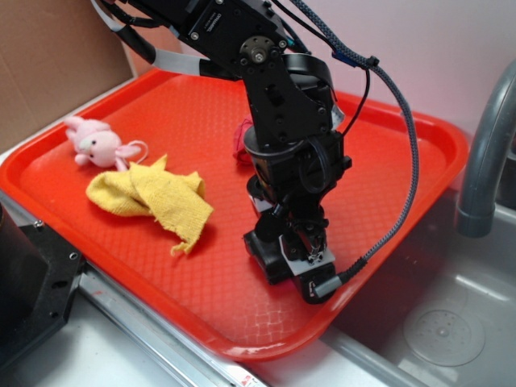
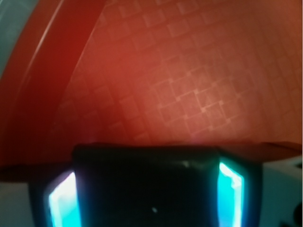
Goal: Grab the black box.
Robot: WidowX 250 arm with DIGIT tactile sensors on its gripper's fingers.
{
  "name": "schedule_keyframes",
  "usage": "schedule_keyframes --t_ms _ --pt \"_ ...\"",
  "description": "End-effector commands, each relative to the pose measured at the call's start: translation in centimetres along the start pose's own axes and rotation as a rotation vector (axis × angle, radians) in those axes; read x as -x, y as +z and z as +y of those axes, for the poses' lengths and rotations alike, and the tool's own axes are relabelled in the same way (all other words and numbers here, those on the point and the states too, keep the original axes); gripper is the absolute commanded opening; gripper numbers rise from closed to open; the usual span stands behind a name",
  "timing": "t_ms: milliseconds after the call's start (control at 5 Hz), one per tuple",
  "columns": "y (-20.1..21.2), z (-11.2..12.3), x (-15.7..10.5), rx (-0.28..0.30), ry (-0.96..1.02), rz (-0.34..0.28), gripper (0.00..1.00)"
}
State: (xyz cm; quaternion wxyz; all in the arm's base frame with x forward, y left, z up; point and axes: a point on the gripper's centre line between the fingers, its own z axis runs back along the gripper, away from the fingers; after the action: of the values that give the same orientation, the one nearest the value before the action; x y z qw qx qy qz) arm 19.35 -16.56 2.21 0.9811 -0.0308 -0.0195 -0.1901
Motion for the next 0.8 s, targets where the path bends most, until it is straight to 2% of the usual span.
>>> schedule_keyframes --t_ms 0,400,600 --pt "9.0 4.0 0.6 -0.065 0.2 -0.034 0.0" --pt "16.0 9.1 4.5 -0.078 0.476 -0.052 0.0" --pt "17.9 9.8 6.5 -0.071 0.532 -0.078 0.0"
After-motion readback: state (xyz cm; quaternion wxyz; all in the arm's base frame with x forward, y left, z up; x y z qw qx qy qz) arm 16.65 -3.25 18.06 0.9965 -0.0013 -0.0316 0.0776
